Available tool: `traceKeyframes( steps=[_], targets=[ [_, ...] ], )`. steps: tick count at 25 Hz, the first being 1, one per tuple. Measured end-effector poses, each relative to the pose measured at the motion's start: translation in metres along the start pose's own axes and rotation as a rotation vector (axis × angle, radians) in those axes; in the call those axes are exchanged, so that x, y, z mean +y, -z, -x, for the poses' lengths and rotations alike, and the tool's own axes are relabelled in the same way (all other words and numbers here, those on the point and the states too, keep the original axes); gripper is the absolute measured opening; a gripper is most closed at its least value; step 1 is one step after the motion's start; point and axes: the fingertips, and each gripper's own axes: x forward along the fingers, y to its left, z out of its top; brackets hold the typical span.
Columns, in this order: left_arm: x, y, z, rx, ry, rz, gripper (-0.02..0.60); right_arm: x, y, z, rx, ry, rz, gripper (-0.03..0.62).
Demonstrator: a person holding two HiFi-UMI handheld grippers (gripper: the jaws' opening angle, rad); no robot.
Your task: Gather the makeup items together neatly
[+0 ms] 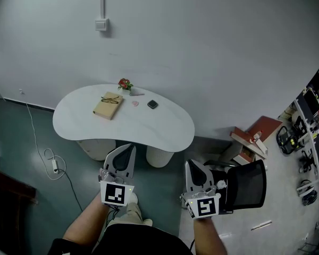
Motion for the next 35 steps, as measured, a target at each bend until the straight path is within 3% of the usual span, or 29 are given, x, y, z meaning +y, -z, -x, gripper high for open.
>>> traceKeyframes(
  steps=[35],
  targets=[
    [0.11, 0.069, -0.162, -0.014, 0.049, 0.039, 0.017, -0.051, 0.021, -0.187, 0.026, 0.04, 0.028, 0.026]
  ],
)
